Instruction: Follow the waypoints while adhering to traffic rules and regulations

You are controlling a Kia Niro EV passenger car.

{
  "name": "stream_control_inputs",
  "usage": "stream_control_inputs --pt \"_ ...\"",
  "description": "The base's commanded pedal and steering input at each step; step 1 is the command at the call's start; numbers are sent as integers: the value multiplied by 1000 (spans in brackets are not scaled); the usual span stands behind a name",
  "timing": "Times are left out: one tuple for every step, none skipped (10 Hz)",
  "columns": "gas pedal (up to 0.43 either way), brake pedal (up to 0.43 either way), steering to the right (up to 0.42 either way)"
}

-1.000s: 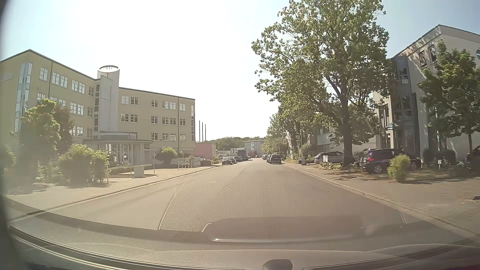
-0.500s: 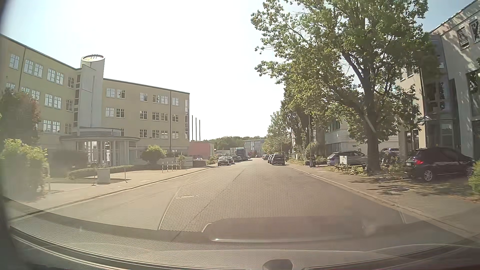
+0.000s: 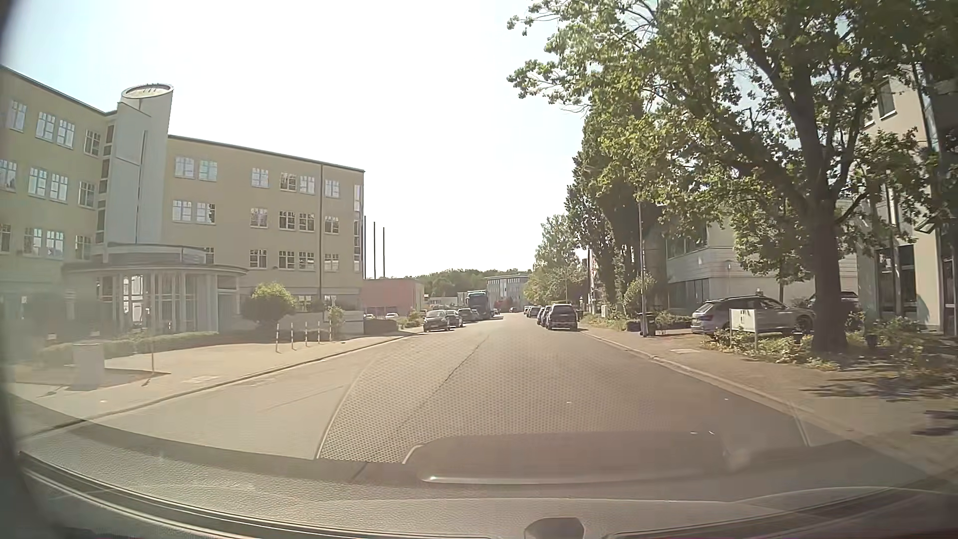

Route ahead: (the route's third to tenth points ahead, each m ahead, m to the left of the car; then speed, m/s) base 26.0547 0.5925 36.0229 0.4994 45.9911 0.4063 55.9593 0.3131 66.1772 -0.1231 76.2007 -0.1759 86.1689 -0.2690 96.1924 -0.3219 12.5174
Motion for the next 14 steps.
stream_control_inputs --pt "0 18 0" --pt "0 18 0" --pt "0 18 0" --pt "0 18 0" --pt "0 18 0" --pt "0 18 0" --pt "0 18 0" --pt "0 18 1" --pt "0 18 1" --pt "28 18 2" --pt "28 18 2" --pt "28 18 2" --pt "28 18 2" --pt "28 18 2"
